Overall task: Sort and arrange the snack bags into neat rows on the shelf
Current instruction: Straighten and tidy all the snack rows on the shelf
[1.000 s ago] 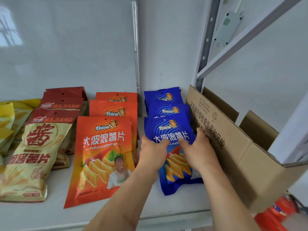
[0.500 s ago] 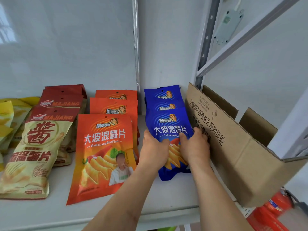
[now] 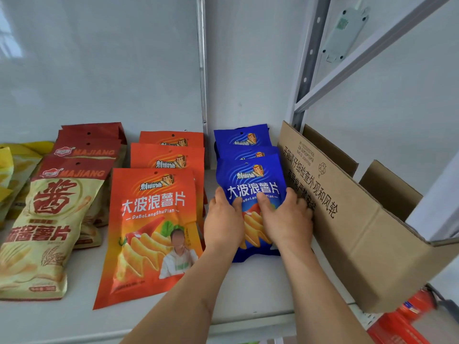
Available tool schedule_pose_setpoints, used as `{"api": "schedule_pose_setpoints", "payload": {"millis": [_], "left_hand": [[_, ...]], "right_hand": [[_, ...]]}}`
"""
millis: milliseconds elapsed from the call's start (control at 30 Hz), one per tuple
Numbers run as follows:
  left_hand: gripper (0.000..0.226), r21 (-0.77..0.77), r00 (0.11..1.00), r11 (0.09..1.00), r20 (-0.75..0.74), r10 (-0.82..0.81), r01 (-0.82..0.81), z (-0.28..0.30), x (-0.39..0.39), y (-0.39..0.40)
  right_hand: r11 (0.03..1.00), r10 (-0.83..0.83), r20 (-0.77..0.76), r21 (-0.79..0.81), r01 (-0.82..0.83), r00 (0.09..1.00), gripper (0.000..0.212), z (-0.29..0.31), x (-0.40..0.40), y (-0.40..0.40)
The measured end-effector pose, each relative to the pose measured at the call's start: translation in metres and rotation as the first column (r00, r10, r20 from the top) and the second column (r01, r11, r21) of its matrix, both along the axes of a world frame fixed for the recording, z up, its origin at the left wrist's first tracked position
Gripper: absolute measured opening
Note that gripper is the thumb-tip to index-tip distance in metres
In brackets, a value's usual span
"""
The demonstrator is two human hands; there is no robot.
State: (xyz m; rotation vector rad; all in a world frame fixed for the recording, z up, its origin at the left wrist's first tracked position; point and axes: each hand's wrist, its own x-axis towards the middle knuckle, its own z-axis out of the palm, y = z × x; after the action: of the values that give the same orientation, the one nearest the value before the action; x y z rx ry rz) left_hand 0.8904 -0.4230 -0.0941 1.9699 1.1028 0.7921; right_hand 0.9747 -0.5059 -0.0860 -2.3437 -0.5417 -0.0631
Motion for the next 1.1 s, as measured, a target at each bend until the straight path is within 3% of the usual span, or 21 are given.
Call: {"api": "schedule_pose_setpoints", "payload": {"millis": [233,367,467,567,667,833,933,1100], "left_hand": [[0.058,0.052,0.997,0.998,-0.07,0.033,-0.029,0.005,0.005,0.004],[0.068,0.079,0.997,0.996,-0.068,-0.035,0.041,0.011,-0.001,-0.009],[0.064,0.261,0.973,0.96,-0.224,-0.044,0.103,0.008,-0.009,-0.023],[0.062,0.312,0.902,0.934,-0.43,-0.024,0.174,0.005,-0.011,-0.025],[0.063,0.353,0.862,0.914,-0.506,0.007,0.2,-0.001,-0.01,-0.022],[0.052,0.47,0.878,0.85,-0.479,0.022,0.236,-0.001,-0.006,-0.022],[0.053,0.395,0.836,0.851,-0.541,-0.089,0.346,-0.002,-0.003,-0.021],[0.064,0.371,0.804,0.852,-0.587,-0.094,0.37,-0.001,-0.002,-0.017]], "right_hand": [[1.0,-0.016,-0.025,-0.007,0.016,1.0,0.083,-0.001,0.005,0.009],[0.999,-0.022,-0.04,0.025,0.023,0.999,0.081,0.0,0.007,0.011],[0.999,-0.023,-0.055,0.035,0.025,0.998,0.08,0.0,0.01,0.013],[1.0,-0.005,-0.098,0.027,0.007,0.995,0.081,0.002,0.014,0.013],[0.999,0.024,-0.108,-0.027,-0.027,0.994,0.08,0.008,0.02,0.015],[0.993,0.115,0.071,-0.049,-0.112,0.991,0.072,0.029,0.043,0.043],[0.974,0.219,0.155,-0.094,-0.206,0.963,0.068,0.041,0.061,0.072],[0.911,0.361,0.214,-0.29,-0.294,0.908,0.066,0.048,0.091,0.108]]}}
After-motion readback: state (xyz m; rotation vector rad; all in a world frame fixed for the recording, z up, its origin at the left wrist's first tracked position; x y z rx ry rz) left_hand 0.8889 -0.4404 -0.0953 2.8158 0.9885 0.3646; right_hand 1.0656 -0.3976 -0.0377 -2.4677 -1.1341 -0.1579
